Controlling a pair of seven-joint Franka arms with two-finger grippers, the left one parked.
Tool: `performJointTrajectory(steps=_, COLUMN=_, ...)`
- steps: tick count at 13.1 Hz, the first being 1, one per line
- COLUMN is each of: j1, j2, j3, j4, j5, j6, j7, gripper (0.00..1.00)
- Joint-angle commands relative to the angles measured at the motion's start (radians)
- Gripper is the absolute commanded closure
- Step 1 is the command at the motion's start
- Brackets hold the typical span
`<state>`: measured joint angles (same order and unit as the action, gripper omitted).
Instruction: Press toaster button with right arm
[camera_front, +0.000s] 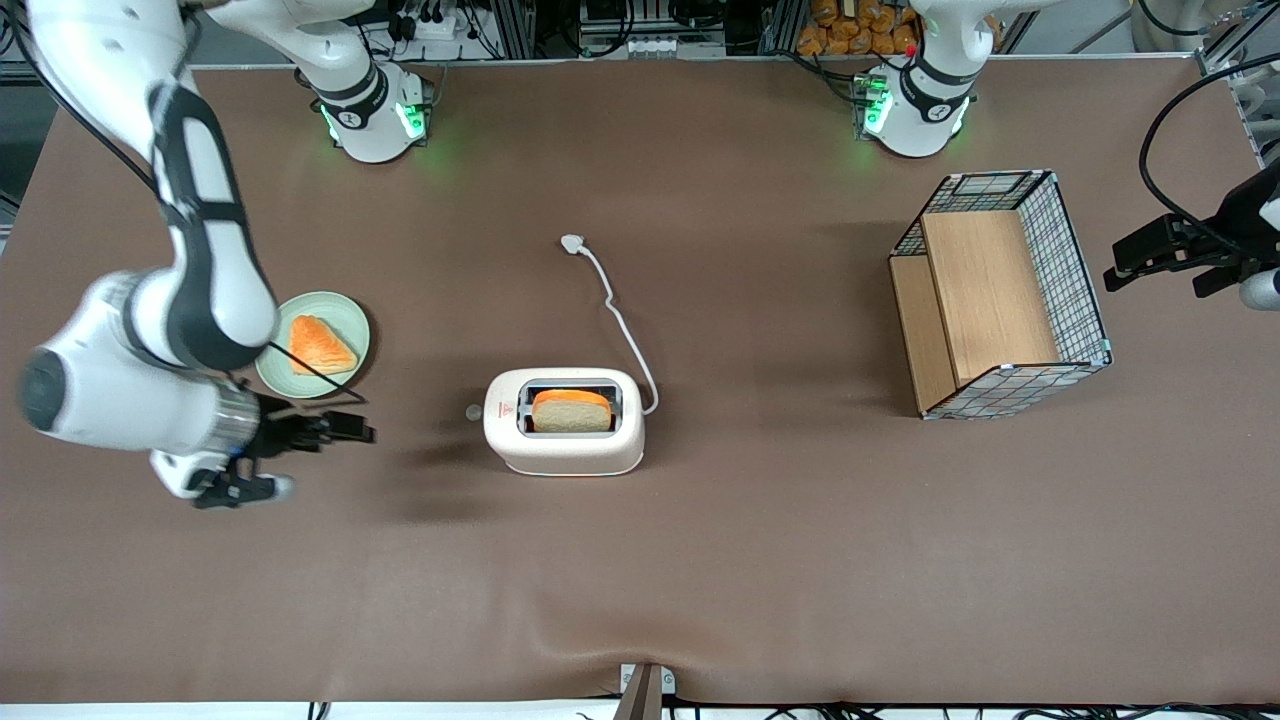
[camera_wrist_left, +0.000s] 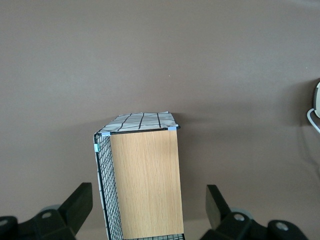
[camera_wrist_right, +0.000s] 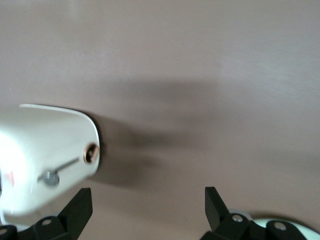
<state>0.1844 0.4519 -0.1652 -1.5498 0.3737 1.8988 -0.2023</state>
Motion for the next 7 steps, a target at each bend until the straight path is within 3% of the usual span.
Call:
performJointTrajectory(steps=1, j1=-0.003, j2=-0.128, j3=-0.017, j4=-0.041, j5=-0.114, j6=-0.079, j7=0.038, gripper=0.00)
performJointTrajectory(steps=5, j1=-0.005, j2=-0.284, j3=-0.024, j4=-0.033, j5=-0.278, j6=-0.212, j7=0.107, gripper=0.00)
performJointTrajectory(steps=7, j1=-0.038, j2=-0.367, j3=-0.017, j4=-0.039, j5=-0.318, j6=-0.277, j7=0.148, gripper=0.00)
